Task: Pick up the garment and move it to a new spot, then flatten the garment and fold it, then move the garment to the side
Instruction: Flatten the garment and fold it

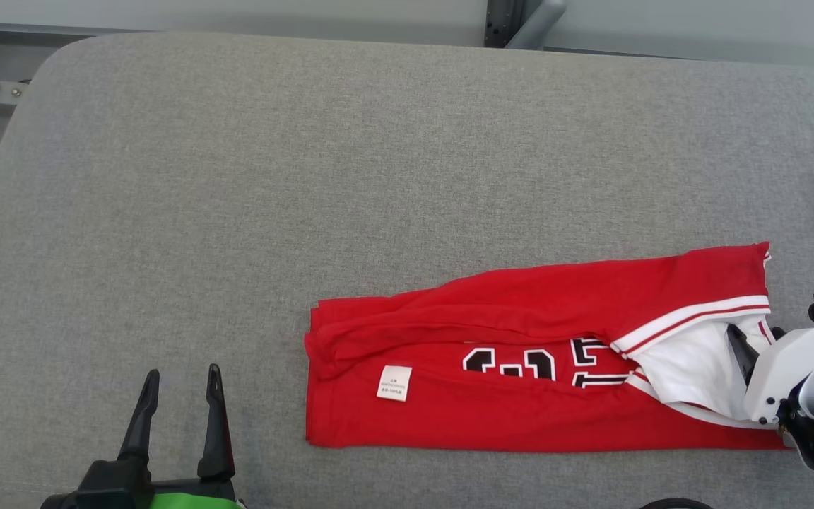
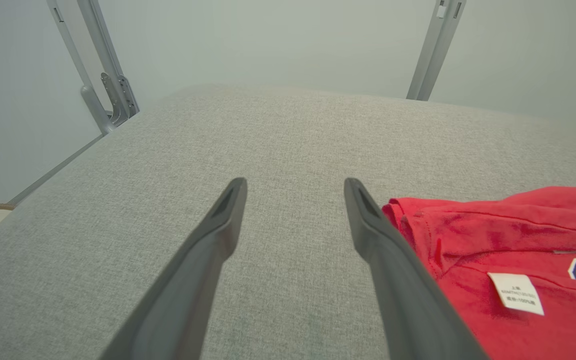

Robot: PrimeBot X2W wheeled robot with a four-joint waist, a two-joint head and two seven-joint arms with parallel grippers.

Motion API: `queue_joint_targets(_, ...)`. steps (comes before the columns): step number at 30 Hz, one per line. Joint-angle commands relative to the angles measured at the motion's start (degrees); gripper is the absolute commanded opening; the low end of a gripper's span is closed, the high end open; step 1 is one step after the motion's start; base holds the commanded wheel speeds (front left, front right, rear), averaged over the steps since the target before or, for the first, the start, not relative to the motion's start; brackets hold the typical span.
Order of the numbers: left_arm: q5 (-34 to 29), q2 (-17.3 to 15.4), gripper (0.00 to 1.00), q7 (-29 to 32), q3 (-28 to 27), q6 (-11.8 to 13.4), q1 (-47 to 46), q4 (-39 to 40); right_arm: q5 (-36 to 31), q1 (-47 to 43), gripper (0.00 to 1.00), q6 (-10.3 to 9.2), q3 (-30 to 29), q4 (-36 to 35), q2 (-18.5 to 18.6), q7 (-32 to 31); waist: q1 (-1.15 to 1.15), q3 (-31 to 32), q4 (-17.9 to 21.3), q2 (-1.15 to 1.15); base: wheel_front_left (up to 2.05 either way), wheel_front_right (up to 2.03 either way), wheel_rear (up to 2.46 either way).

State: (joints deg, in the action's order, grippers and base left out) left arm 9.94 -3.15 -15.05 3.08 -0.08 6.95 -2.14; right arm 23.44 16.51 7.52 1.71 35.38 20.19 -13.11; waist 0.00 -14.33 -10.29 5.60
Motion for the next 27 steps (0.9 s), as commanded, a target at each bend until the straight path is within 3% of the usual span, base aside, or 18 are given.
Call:
queue_joint_targets(1,-0.3,0.0,1.0,-0.1,-0.4,-0.3,-0.7,-0.3,2.4,-0.8,0.0,-0.01,2.1,1.5,-1.4,-1.2,0.0,-0.4,-0.1,-0.01,0.0,0.0,0.0)
queue_joint_targets(4,-0.1,0.2,1.0,-0.1,-0.5,-0.4,-0.8,-0.9,8.5,-0.2,0.0,0.05,4.2,0.6,-0.3,-2.3,0.0,-0.4,0.6,-0.01,0.0,0.0,0.0)
queue_joint_targets(8,0.9,0.2,1.0,-0.1,-0.2,0.0,-0.7,-1.3,14.4,0.7,0.0,-0.16,3.0,-0.6,4.6,-1.7,0.0,0.4,1.9,-0.01,0.0,0.0,0.0)
queue_joint_targets(18,3.2,0.2,1.0,-0.1,1.5,1.1,1.4,-2.8,20.9,-1.2,0.0,-0.09,-4.0,-5.9,15.9,-1.7,0.0,3.9,3.4,-0.01,0.0,0.0,0.0)
queue_joint_targets(23,4.0,0.2,1.0,-0.1,2.0,1.6,2.6,-2.8,22.9,-5.0,0.0,-0.04,-1.2,-17.9,16.1,-3.6,0.0,5.1,4.3,-0.01,0.0,0.0,0.0)
queue_joint_targets(27,3.9,0.2,1.0,-0.1,2.3,1.1,2.7,-2.7,21.9,-7.1,0.0,-0.04,6.0,-30.1,12.0,-5.2,0.0,4.6,5.7,-0.01,0.0,0.0,0.0)
